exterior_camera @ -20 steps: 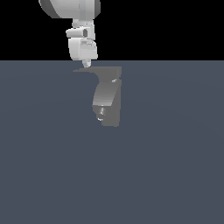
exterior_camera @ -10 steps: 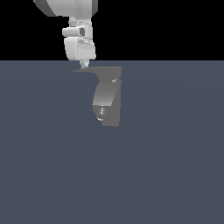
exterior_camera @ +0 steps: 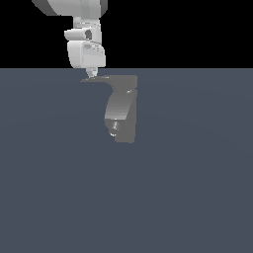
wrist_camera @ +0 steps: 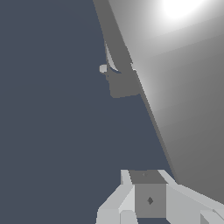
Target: Turn on the faucet by rotating a designated handle.
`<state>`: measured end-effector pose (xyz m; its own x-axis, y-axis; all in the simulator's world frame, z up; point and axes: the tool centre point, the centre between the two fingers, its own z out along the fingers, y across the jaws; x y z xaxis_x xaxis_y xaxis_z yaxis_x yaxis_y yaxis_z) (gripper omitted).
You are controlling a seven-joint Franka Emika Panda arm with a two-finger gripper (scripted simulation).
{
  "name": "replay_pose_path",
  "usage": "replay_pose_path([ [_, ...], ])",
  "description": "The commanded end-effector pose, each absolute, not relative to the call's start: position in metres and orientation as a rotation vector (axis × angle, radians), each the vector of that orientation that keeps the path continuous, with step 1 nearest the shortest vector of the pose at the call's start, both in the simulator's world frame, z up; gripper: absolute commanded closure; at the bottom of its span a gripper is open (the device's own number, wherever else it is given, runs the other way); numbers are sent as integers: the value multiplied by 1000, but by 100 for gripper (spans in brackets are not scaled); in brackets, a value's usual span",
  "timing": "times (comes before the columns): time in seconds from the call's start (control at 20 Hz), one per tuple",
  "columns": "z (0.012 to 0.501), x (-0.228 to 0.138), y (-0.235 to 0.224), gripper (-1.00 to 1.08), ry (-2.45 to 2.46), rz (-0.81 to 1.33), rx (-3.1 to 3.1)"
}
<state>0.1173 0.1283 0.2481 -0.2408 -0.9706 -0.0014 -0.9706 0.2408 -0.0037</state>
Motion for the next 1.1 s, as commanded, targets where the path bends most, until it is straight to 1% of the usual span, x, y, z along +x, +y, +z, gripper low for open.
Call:
replay_pose_path([
  [0.0, 248, 109, 130, 108, 2477, -1, -1934],
  [0.85, 248, 64, 144, 108, 2476, 0, -1933],
  [0.95, 248, 68, 139, 108, 2442, -4, -1974],
  [1.05, 248, 64, 136, 108, 2443, -4, -1973],
])
